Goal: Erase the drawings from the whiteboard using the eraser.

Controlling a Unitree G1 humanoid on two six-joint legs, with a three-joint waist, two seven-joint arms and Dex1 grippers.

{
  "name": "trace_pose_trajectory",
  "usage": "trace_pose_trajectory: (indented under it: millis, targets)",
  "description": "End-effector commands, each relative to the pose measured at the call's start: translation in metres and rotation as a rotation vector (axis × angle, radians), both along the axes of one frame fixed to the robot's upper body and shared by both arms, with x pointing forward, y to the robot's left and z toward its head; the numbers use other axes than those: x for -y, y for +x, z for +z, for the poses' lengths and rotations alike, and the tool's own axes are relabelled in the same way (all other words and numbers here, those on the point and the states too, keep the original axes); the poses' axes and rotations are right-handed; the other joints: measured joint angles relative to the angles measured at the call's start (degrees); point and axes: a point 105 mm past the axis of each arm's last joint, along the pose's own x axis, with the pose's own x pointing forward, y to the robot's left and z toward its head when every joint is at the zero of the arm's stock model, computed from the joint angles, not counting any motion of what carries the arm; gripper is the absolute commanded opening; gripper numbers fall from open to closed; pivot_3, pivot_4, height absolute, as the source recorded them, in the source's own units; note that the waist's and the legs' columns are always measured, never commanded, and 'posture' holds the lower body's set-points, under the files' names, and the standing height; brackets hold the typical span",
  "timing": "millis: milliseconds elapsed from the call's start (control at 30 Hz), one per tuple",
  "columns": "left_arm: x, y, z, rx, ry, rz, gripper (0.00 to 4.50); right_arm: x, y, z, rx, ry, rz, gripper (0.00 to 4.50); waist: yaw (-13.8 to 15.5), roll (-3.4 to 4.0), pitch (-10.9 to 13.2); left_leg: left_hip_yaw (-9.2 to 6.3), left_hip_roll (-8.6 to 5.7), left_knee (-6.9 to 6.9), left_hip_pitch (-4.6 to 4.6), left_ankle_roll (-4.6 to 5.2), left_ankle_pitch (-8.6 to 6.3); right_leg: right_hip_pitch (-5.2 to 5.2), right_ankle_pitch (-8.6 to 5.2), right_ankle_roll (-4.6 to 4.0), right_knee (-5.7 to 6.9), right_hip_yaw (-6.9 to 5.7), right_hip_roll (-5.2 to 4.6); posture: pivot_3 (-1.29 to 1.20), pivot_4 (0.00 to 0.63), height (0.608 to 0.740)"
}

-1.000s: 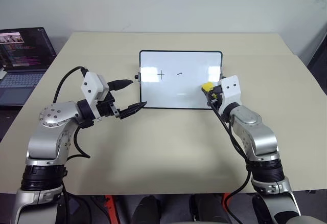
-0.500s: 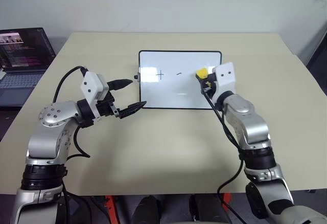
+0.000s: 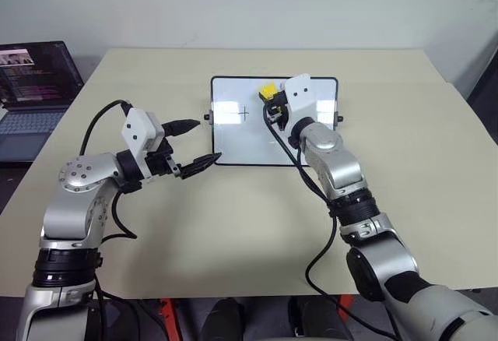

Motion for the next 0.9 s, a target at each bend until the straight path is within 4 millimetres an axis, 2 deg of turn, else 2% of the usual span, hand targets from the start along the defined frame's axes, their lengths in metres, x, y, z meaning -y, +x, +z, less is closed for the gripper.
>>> trace_pose_trajectory:
  millis: [33,267,533,900]
  targets:
    - [-0.001,-0.005,0.016,0.074,0.008,0.001,4.50,-0.005,0.002,0.016,0.064,-0.006,0.011,1.21,-0.07,0.00,0.00,-0.01,0.01,0.00,0.00,0.00,0.00,0.00,0.00,0.00,0.00,-0.01,0.00,0.00,0.150,0.740]
    - [-0.001,-0.007,0.017,0.079,0.008,0.007,4.50,-0.004,0.004,0.002,0.040,-0.076,-0.005,1.21,-0.46,0.01,0.00,0.00,0.02,-0.03,0.01,0.01,0.00,-0.02,0.00,0.00,0.02,0.01,0.01,0.00,0.150,0.740]
    - [-0.001,-0.007,0.019,0.087,0.003,0.015,4.50,-0.001,-0.003,-0.021,-0.012,-0.151,-0.001,1.21,-0.55,0.00,0.00,-0.01,0.02,-0.03,0.02,0.01,0.00,-0.02,0.00,0.00,0.04,0.00,0.01,0.00,0.150,0.740]
    - [0.001,-0.006,0.017,0.082,-0.010,0.015,4.50,0.030,-0.019,-0.048,-0.104,-0.206,-0.043,1.21,-0.25,-0.01,-0.01,-0.05,0.01,0.05,0.04,0.02,-0.01,0.04,0.00,0.00,0.09,-0.02,0.01,0.00,0.150,0.740]
